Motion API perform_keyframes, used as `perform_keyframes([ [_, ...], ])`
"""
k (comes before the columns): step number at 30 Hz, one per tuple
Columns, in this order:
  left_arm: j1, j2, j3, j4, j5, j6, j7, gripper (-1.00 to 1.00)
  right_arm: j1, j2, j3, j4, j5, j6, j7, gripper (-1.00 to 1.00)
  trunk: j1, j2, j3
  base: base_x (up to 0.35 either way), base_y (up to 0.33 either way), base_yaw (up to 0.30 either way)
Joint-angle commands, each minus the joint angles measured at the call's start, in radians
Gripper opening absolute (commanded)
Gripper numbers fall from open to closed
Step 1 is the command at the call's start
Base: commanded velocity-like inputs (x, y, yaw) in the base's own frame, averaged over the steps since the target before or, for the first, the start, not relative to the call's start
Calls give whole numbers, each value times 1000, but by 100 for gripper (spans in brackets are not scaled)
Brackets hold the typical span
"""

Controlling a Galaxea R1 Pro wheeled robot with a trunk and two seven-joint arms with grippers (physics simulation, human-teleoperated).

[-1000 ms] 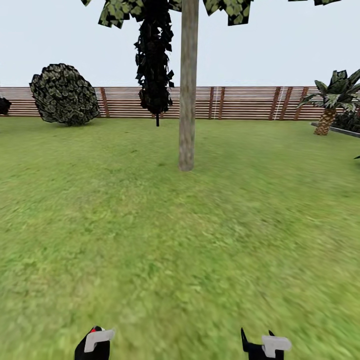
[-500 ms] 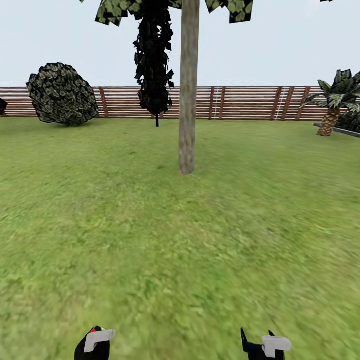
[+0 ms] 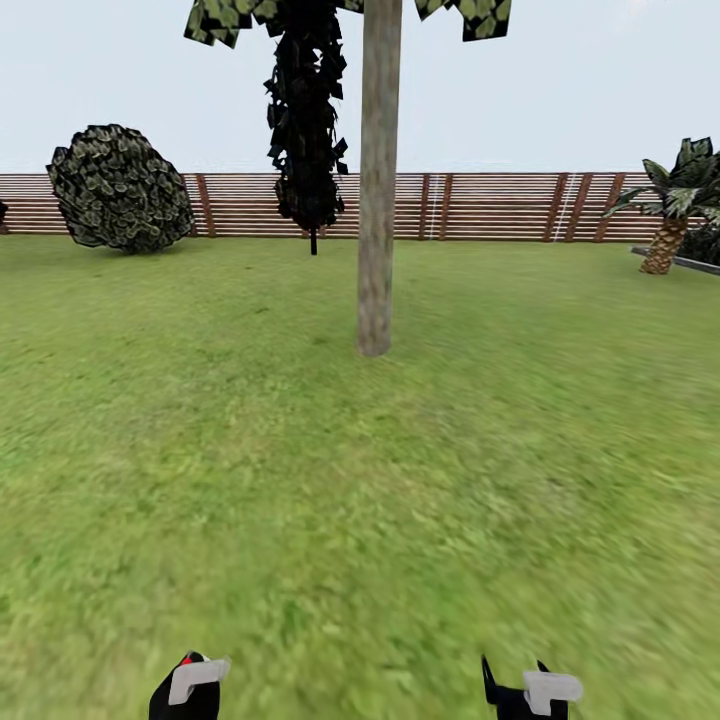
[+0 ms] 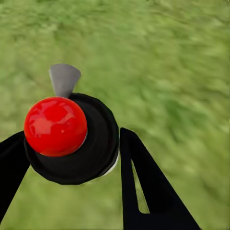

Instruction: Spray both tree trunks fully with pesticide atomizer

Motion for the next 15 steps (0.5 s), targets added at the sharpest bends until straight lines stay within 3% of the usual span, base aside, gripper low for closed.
perform_keyframes([
  [1, 0, 0, 0, 0, 0, 0, 0, -100, 0, 0, 0, 0, 0, 0, 0, 100, 0, 0, 0, 339, 0, 0],
  [15, 0, 0, 0, 0, 0, 0, 0, -100, 0, 0, 0, 0, 0, 0, 0, 100, 0, 0, 0, 339, 0, 0],
])
